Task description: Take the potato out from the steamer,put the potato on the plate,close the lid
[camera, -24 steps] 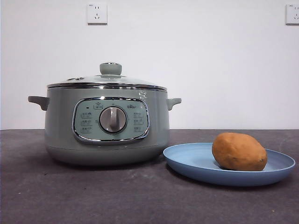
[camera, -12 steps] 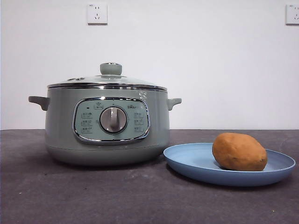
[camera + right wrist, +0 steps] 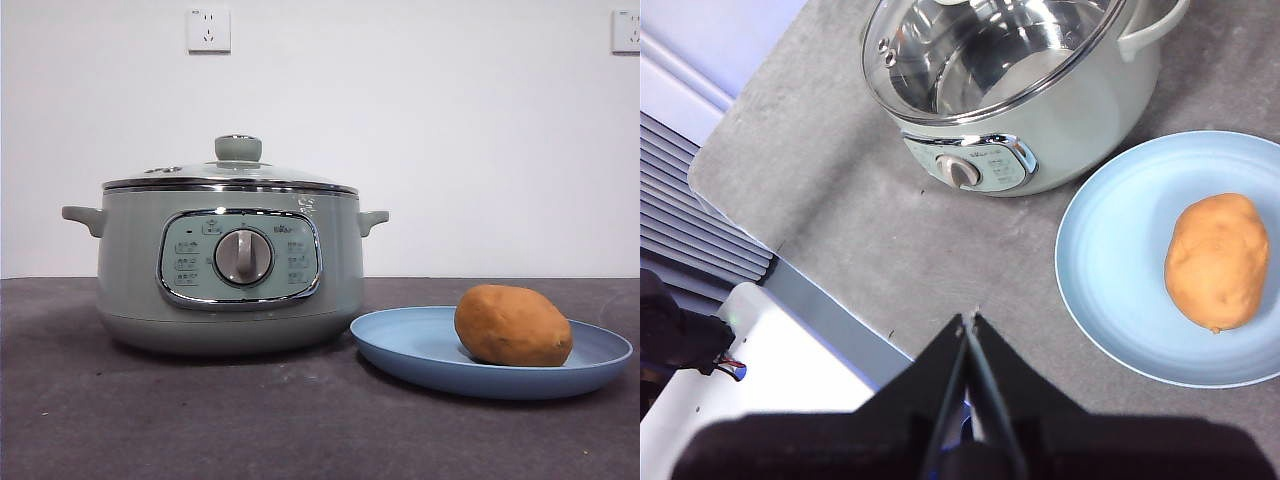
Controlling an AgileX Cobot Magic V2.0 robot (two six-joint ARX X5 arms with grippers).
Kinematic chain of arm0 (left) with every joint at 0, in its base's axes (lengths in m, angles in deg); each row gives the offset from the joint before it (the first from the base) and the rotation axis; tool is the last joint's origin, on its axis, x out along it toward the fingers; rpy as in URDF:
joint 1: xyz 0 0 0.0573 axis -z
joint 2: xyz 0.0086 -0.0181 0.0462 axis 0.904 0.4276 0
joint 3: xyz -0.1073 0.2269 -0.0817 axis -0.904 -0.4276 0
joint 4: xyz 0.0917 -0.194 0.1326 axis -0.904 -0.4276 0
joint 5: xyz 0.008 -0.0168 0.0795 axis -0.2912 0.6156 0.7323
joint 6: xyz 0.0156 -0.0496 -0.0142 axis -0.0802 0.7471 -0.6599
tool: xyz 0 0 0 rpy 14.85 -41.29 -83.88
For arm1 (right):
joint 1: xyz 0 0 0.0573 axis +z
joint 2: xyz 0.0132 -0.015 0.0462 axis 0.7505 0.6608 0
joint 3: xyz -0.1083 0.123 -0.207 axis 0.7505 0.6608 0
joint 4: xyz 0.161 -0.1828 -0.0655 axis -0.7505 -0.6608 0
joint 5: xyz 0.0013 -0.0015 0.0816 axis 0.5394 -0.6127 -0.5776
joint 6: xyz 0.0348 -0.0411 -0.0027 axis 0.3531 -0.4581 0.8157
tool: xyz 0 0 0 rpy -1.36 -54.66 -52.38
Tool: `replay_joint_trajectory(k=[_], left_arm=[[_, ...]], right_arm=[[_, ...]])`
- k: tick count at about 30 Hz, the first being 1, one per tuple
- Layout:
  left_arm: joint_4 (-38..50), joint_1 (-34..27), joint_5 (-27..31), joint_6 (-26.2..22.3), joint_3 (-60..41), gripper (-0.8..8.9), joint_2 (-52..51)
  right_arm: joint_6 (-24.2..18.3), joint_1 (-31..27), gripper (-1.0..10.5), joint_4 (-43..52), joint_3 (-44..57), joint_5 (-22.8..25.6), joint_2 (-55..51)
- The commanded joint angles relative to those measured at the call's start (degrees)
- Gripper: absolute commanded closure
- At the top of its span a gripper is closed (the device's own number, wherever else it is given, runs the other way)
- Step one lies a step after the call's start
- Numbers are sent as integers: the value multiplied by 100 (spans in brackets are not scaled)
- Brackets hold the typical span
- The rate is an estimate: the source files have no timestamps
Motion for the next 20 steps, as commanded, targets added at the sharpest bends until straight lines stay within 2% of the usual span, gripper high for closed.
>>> replay_joint_trajectory(k=[1, 6, 12, 15, 20], left_arm=[[992, -328, 442, -11, -955, 818, -573], [2258, -463, 1108, -7, -2564, 818, -1567], [3305, -463, 1368, -4, -4299, 817, -2492], [3659, -463, 1414, 85, -5025, 817, -2857], [3731, -463, 1419, 280, -5939, 817, -3405]], right_arm=[[15, 7, 946, 28, -9, 15, -4], [15, 7, 946, 28, -9, 15, -13], [15, 9, 946, 28, -9, 15, -13], [13, 7, 946, 28, -9, 15, -13], [13, 7, 946, 28, -9, 15, -13]])
